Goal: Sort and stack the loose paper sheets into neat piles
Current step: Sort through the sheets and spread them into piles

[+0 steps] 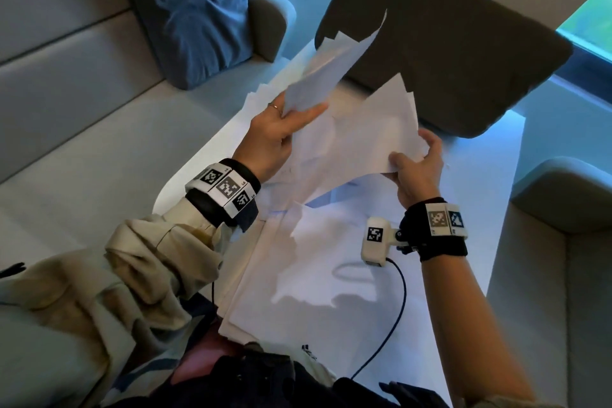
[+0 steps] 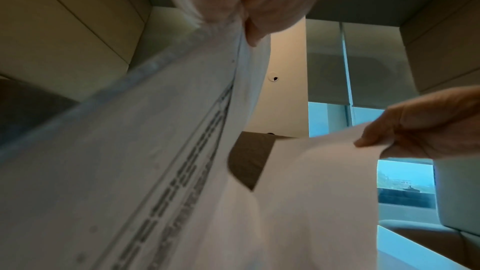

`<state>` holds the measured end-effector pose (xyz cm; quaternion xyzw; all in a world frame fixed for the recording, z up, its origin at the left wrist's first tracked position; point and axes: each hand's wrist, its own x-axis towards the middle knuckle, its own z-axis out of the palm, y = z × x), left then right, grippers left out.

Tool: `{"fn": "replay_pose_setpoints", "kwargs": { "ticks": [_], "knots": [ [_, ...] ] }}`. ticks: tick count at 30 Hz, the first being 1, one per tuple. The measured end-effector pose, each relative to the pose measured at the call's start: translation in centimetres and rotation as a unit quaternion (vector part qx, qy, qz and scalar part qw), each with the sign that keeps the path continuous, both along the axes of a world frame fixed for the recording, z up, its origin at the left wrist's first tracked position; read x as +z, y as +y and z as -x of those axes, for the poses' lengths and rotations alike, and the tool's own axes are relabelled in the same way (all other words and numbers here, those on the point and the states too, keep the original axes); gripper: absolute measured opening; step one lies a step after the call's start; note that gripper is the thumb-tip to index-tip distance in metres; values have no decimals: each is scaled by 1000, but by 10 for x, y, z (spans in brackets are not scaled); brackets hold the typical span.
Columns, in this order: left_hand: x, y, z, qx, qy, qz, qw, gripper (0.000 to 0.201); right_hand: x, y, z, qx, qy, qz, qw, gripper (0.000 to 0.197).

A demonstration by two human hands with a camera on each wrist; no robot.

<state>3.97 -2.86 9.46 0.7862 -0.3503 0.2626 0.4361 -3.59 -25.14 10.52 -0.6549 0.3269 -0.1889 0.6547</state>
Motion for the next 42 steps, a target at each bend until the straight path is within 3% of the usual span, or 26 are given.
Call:
{"fn": "replay_pose_setpoints", "kwargs": {
  "ticks": [2, 7, 11, 13, 17, 19, 21, 23, 26, 29, 33, 36, 40, 42],
  "knots": [
    [-3, -2, 2, -9, 11, -14, 1000, 51, 15, 4, 8, -5, -23, 13, 1000, 60],
    [1, -8, 20, -52, 72, -13, 996, 38, 46, 9, 30, 18, -79, 6, 997, 37],
    [1, -18, 42, -135, 148, -110, 973, 85, 66, 16, 41, 41, -94, -7, 995, 27],
    [-4, -27, 52, -138, 155, -155, 966, 98, 74, 22, 46, 68, -110, -34, 991, 23],
    [-15, -41, 61, -139, 146, -125, 971, 71, 80, 31, 58, 160, -128, -43, 978, 24],
    [-11, -40, 64, -132, 142, -65, 979, 61, 78, 29, 62, 206, -133, -17, 969, 34],
    [-1, -37, 66, -118, 119, -26, 985, 51, 71, 18, 66, 233, -132, 42, 963, 64],
    [11, -32, 67, -116, 102, -16, 988, 50, 63, 1, 67, 225, -99, 177, 953, 96],
    [21, -28, 65, -135, 91, -33, 986, 50, 55, -22, 69, 162, -24, 427, 889, 118],
    [25, -27, 63, -175, 84, -46, 980, 49, 60, -30, 76, 142, -25, 501, 854, 99],
    [25, -31, 62, -165, 81, -36, 982, 45, 62, -21, 87, 165, -123, 511, 834, 56],
    [23, -29, 58, -134, 128, -15, 983, 46, 58, -14, 88, 150, -191, 540, 806, 27],
    [29, -23, 56, -136, 216, 34, 966, 51, 61, -20, 87, 152, -184, 551, 799, 15],
    [35, -21, 55, -140, 196, 38, 970, 55, 65, -24, 84, 168, -156, 564, 793, 14]
  ]
}}
